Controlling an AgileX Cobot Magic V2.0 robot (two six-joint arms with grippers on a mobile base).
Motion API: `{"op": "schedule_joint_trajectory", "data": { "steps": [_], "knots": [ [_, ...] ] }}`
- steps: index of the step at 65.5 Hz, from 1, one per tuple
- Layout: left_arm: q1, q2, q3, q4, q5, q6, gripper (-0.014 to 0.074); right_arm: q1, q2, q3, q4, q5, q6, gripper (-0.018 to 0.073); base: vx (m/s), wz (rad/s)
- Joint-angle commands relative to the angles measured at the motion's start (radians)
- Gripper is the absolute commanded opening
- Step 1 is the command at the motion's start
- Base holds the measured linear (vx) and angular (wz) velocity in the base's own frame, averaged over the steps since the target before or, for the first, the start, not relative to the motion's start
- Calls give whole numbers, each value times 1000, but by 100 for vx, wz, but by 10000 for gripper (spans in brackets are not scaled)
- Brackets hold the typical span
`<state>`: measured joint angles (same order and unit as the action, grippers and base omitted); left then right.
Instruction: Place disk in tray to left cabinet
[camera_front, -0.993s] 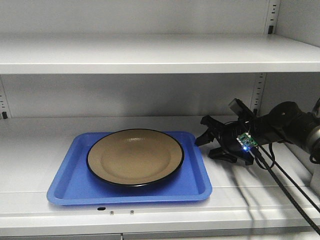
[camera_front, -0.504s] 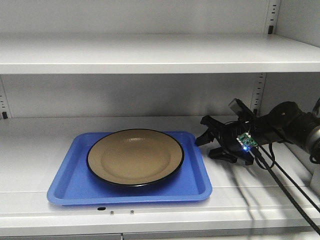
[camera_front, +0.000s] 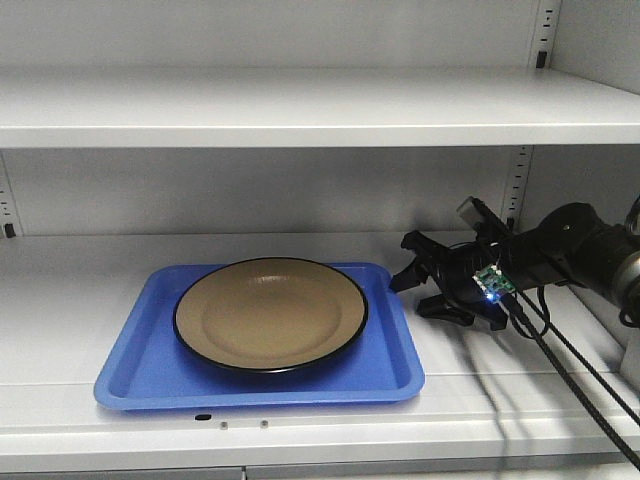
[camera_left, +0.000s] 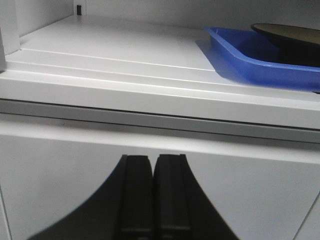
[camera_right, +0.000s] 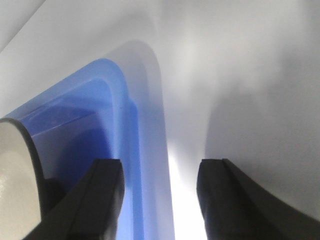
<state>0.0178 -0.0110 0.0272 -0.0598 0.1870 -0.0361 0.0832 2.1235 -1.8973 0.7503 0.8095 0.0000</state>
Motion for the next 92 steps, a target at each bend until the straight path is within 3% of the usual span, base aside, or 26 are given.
{"op": "schedule_joint_trajectory", "data": {
  "steps": [1,35,54,61,63,67,84,92],
  "knots": [
    [-1,-3,19,4,-80,-11,-6,-3,-72,-34,39,-36,-7,417,0,0],
    [-1,-3,19,4,-80,-11,-6,-3,-81,-25,34,-40,-6,414,0,0],
    [-1,-3,19,4,-80,-11,-6,-3,-314,280,15,-75,-6,353,0,0],
    [-1,-3,19,4,-80,-11,-6,-3,-466,416,-64,-74,-6,316,0,0],
    [-1,-3,19,4,-80,-11,-6,-3,-626,548,-154,-78,-6,269,0,0],
    [-1,-3,19,4,-80,-11,-6,-3,-710,638,-218,-103,-6,232,0,0],
    [-1,-3,19,4,-80,-11,-6,-3,-1191,1113,-467,-357,-6,-16,0,0],
    [-1,-3,19,4,-80,-11,-6,-3,-1431,1349,-594,-498,-6,-11,0,0]
  ]
}}
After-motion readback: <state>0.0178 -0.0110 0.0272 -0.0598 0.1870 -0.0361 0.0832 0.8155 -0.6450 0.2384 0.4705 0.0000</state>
